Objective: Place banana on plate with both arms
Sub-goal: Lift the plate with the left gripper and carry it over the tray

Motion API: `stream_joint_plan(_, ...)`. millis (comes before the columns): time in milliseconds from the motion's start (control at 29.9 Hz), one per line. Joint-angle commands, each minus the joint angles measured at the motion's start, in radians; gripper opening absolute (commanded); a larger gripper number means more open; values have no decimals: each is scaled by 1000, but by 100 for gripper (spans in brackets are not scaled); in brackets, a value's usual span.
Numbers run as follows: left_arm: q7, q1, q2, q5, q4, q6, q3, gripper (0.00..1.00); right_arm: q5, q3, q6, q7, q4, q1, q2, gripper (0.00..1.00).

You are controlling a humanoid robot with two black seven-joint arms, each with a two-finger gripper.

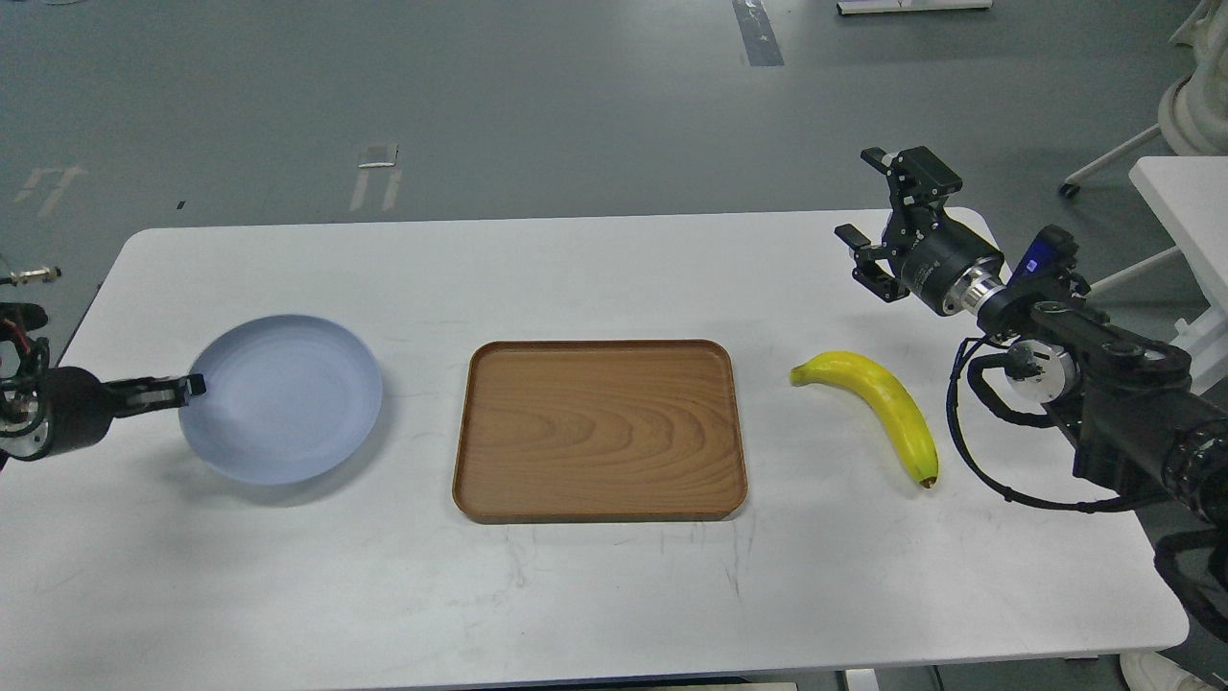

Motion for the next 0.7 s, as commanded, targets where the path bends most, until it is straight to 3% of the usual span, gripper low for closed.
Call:
stream_joint_plan(0,0,-94,-1,5,-52,-67,3,0,0,0,0,0,-2,0,-4,100)
stream_joint_plan(134,0,-200,-20,13,-153,-130,6,0,0,-2,0,0,-2,2,-13,100)
stream_joint_plan(268,8,-261,-154,76,-193,-155,6,0,0,0,0,0,0,5,-18,100)
stream_joint_plan(334,14,-266,-194,94,-186,-155,7,0,0,0,0,0,0,6,-23,100)
stream_joint_plan(468,77,-277,-345,107,-141,-155,29,0,0,-2,0,0,1,8,-35,100)
stream_joint_plan(669,85,-278,-507,107,-14,-155,96,0,0,-2,0,0,3,23,-59,100)
